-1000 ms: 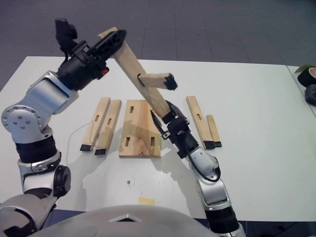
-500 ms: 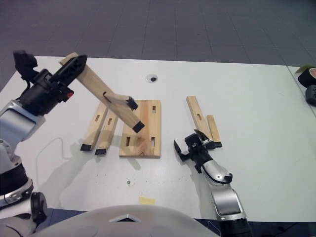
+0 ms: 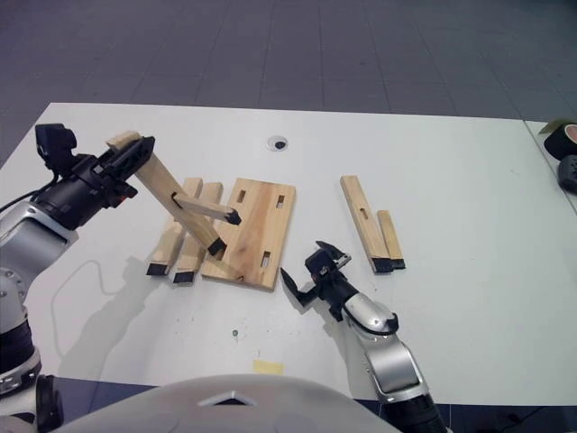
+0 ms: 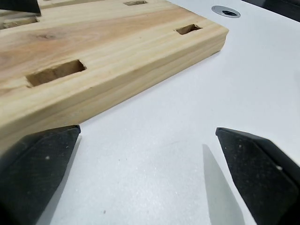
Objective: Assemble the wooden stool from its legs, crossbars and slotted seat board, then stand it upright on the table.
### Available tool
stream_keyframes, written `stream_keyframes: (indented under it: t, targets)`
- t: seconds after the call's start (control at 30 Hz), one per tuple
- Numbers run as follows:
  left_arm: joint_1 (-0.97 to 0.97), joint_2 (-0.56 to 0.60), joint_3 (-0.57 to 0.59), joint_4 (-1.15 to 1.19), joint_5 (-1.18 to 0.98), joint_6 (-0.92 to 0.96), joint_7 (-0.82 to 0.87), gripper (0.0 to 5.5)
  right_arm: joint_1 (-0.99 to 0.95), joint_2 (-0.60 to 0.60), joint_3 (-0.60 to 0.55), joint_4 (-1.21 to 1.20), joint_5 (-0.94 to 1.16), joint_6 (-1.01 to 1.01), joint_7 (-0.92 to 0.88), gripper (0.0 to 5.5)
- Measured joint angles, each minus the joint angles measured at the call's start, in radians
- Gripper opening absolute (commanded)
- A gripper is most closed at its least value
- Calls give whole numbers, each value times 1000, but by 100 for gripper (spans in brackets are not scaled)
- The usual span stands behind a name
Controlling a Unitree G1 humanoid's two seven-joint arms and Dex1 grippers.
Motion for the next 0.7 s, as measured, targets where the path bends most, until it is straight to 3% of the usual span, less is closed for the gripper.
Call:
stream_keyframes:
  t: [0.27, 0.7]
  targets:
    - [107, -129, 9, -103, -23, -36, 120, 105, 35, -51, -65, -31, 24, -5, 19, 540]
    - [206, -145, 27, -210, -62, -63, 210, 105, 76, -83, -101, -83, 41, 7, 32, 540]
